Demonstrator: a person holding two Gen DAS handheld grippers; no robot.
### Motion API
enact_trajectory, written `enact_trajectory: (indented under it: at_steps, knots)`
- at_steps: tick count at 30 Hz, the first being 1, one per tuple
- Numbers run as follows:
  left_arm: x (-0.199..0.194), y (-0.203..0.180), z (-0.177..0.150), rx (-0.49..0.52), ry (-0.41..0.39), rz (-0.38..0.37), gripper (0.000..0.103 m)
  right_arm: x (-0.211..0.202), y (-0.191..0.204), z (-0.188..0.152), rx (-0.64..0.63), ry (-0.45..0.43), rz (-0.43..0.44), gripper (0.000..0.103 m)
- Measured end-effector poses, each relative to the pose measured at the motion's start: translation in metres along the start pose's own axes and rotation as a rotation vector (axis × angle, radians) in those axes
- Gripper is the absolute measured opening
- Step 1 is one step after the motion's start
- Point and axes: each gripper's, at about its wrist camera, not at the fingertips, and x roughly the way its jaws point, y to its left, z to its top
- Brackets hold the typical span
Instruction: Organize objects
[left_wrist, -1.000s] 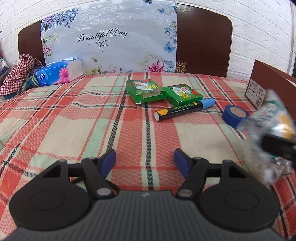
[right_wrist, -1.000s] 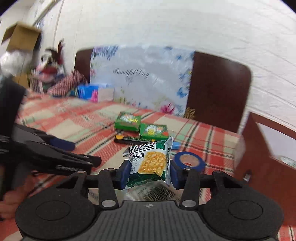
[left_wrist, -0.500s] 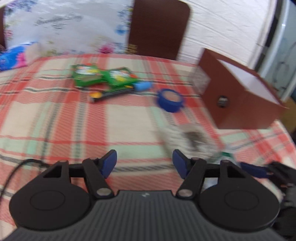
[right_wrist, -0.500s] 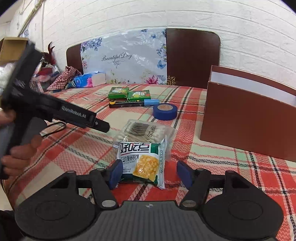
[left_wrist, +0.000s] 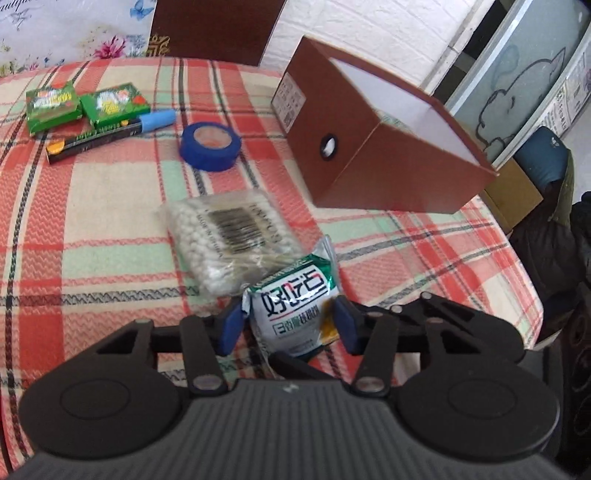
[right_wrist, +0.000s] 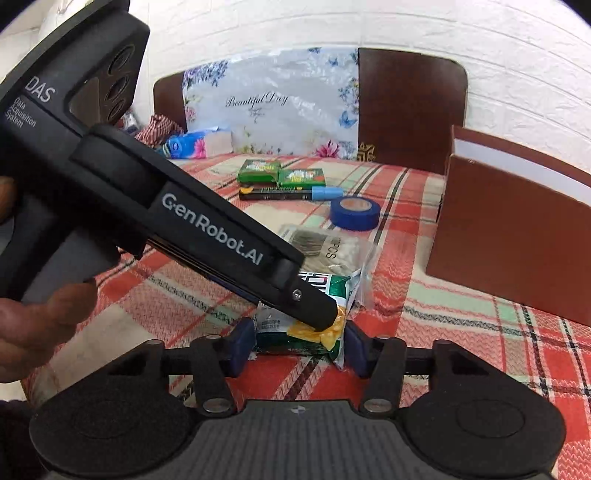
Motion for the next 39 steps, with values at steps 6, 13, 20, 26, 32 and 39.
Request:
enact_trajectory:
  at_steps: [6,13,20,26,32,39]
  knots:
    - [-0.033,-0.029,0.03,0.101,-0.121,-0.017,0.053,-0.025,0.002,0.007,-0.031,-0.189,-0.058,0.049]
    - [-0.014,-0.073,0.089,0.235,-0.213,-0.035,0.053,-0.033,-0.031,0.041,-0.007,-0.352,-0.201,0.049]
    - [0.033,-0.108,0.128,0.307,-0.205,-0.032,0.053,-0.021,-0.092,0.057,0.113,-0.363,-0.281,0.049]
    - [0.073,-0.116,0.137,0.321,-0.139,0.026,0.053,-0.003,-0.125,0.06,0.171,-0.335,-0.336,0.055]
    - [0.056,-0.112,0.12,0.355,-0.168,0.007,0.053,-0.011,-0.12,0.048,0.187,-0.379,-0.357,0.062]
    - [0.002,-0.074,0.085,0.301,-0.249,0.0,0.053,-0.03,-0.074,0.036,0.144,-0.428,-0.306,0.062]
